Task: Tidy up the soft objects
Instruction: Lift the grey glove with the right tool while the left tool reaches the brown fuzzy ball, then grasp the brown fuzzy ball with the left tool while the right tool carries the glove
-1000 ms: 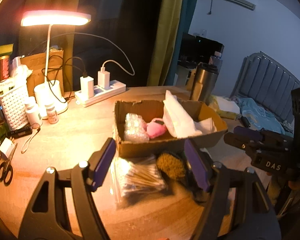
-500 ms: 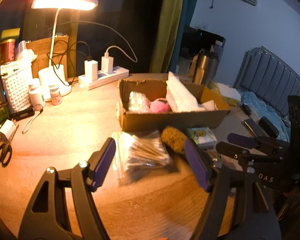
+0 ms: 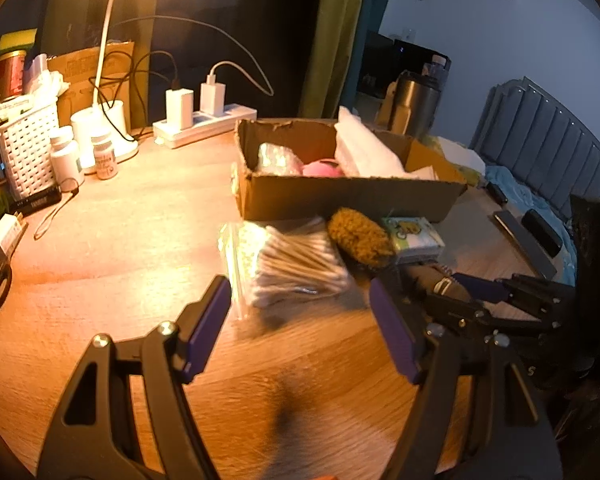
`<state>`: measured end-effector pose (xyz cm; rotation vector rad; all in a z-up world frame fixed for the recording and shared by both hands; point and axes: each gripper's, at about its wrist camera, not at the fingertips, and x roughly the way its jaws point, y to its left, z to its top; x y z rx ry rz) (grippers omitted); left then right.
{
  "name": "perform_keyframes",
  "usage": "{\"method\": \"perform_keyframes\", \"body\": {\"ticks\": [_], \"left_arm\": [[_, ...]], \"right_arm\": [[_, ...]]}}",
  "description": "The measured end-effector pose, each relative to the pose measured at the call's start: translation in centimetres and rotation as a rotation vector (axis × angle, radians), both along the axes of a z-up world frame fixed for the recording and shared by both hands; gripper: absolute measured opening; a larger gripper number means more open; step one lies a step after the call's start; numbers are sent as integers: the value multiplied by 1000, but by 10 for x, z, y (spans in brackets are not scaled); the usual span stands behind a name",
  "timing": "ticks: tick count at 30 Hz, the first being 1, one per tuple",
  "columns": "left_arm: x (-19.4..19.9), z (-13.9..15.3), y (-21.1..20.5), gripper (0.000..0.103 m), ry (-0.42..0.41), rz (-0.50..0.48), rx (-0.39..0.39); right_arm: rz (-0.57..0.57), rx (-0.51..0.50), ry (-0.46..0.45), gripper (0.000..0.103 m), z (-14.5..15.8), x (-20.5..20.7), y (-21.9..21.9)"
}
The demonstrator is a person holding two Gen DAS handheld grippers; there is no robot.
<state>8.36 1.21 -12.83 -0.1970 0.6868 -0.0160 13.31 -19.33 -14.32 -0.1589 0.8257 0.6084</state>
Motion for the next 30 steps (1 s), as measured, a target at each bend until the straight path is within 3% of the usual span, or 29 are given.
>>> {"method": "perform_keyframes", "body": {"ticks": [6,8,22,30], "left_arm": [[4,-4,-6,73,18,-8,13],[7,-4,-10,73,21,-14,21],[37,6,-46,73,19,-29,144],[63,6,-69,73,34,-38,286]], "right_arm": [[5,-24,4,44,-10,4,1],[10,-23,-5,29,-10,3,-1],[19,94,-81,28,18,1,-40],[-12,119,-74,28,22,20,-67]]}}
